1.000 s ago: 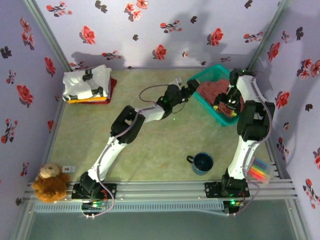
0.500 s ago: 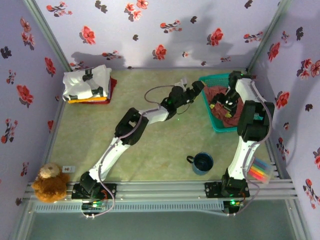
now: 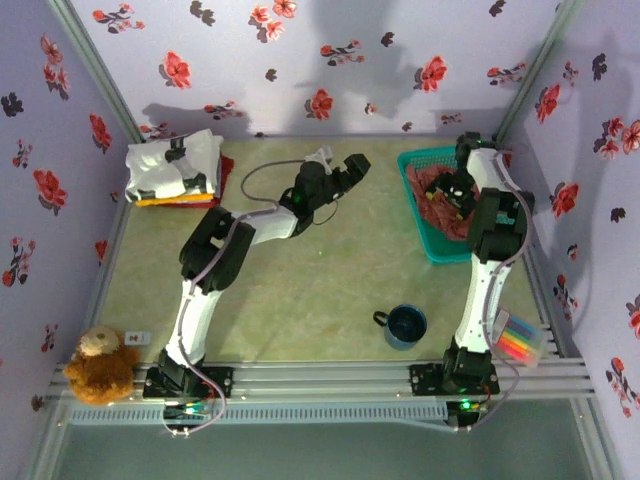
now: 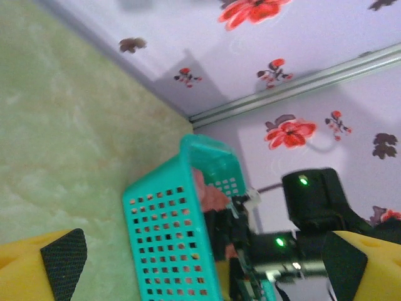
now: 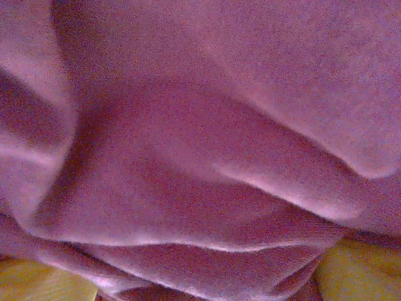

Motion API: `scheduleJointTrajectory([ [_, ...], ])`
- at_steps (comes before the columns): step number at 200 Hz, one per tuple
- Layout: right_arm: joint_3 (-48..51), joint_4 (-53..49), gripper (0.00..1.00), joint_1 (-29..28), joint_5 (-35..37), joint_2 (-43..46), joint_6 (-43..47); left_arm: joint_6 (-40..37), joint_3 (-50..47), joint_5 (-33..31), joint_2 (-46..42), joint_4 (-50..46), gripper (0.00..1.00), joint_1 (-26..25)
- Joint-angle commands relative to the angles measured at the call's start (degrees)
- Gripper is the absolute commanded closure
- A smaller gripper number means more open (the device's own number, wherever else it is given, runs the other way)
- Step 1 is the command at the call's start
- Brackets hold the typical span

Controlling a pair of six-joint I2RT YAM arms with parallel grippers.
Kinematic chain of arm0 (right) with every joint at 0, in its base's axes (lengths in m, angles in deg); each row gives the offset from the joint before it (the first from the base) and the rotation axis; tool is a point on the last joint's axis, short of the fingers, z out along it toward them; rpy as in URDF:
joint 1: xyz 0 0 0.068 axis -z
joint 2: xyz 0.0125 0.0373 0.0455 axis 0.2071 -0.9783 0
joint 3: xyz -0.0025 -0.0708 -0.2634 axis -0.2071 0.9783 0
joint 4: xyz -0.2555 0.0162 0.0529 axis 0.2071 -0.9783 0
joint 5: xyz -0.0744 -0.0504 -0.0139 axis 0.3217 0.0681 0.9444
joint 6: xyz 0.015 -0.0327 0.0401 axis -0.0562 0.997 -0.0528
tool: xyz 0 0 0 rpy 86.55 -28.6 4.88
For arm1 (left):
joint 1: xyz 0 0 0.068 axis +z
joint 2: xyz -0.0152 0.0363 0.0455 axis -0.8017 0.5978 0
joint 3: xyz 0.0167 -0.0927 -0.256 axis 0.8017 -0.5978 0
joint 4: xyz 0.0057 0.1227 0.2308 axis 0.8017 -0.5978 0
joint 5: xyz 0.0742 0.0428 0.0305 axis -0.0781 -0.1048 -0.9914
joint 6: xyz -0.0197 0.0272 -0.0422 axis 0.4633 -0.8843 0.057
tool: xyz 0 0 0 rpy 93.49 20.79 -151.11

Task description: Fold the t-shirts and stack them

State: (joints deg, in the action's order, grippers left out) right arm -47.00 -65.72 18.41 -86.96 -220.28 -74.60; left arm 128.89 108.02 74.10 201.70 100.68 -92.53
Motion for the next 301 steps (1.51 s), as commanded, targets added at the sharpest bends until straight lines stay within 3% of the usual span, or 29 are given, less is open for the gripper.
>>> scheduleJointTrajectory([
  [1, -8.5, 0.0, 0.13, 1.6, 0.9, -6.7, -1.8, -6.9, -1.2, 0.9, -5.3, -6.8, 0.01, -0.4],
  [32, -12.7, 3.1, 0.14, 3.8, -2.2, -10.7, -7.0, -12.6, -4.1, 2.6, -11.0, -18.9, 0.01, -0.7],
  [95, -30.3, 3.4, 0.15, 6.9, -7.3, -23.0, -12.2, -11.8, -10.0, 0.6, -17.4, -22.4, 0.0, -4.4],
  [139, -33.3, 9.7, 0.16, 8.0, -8.2, -24.4, -15.7, -12.4, -9.8, 0.5, -17.7, -25.5, 0.0, -7.0],
  [171, -36.7, 3.9, 0.16, 7.5, -5.9, -21.9, -11.0, -12.6, -10.9, -0.2, -18.9, -25.9, 0.01, -7.2],
  [218, -31.7, -5.9, 0.18, 5.8, -1.8, -13.4, -0.4, -13.7, -11.4, -0.4, -19.4, -26.8, 0.01, -7.2],
  [261, -28.4, -16.7, 0.21, 5.0, 3.4, -12.7, 9.5, -13.8, -12.1, -0.5, -20.9, -27.2, 0.01, -7.2],
  [301, -24.2, -19.8, 0.15, 7.0, 9.6, -11.7, 12.1, -14.7, -12.6, -0.3, -22.5, -29.2, 0.0, -7.0],
])
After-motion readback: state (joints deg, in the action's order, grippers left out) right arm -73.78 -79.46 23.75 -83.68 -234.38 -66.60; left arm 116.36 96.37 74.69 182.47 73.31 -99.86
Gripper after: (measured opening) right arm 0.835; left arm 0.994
